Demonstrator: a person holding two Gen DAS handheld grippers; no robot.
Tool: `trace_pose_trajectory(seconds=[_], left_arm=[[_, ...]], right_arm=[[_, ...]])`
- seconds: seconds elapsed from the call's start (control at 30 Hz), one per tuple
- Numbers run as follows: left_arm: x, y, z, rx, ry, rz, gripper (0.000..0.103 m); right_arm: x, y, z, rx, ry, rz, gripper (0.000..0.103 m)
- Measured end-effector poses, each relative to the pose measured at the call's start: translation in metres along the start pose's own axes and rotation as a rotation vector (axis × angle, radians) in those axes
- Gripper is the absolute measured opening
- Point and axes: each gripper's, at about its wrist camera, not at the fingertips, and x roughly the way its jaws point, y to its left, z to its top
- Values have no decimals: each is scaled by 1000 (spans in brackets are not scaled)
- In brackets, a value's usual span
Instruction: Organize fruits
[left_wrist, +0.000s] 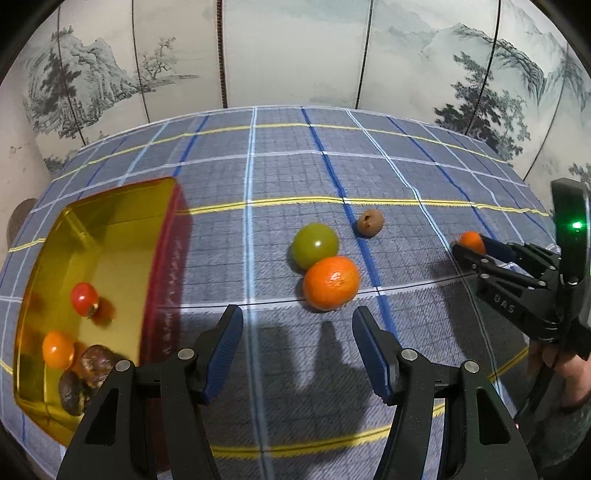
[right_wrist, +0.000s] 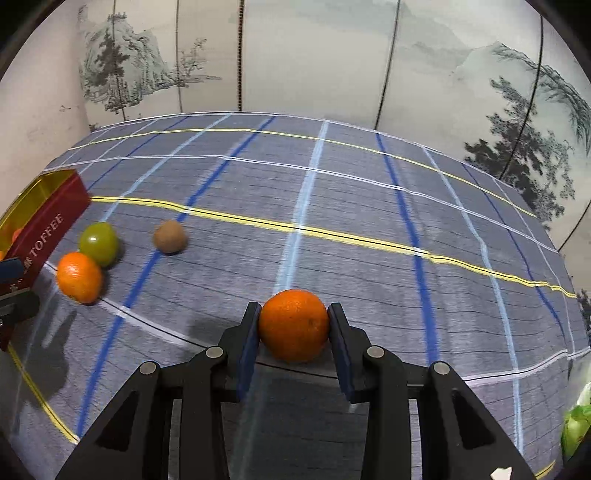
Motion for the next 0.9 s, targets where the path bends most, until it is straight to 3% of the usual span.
trace_pose_trajectory(seconds=[0.7,0.77,0.83,0.9], left_arm=[[45,-11,20,-65,65,-34,61],[45,-12,19,-62,63,-36,58],[44,-13,19,-54,58,-37,46],[44,-14,18,-46,58,-45,41]], right_arm=[[4,-17,-2,36,18,43,35],[3,-17,-2,35,16,41,35],[3,-16,-2,37,16,42,35],[3,-16,-2,36,16,42,35]])
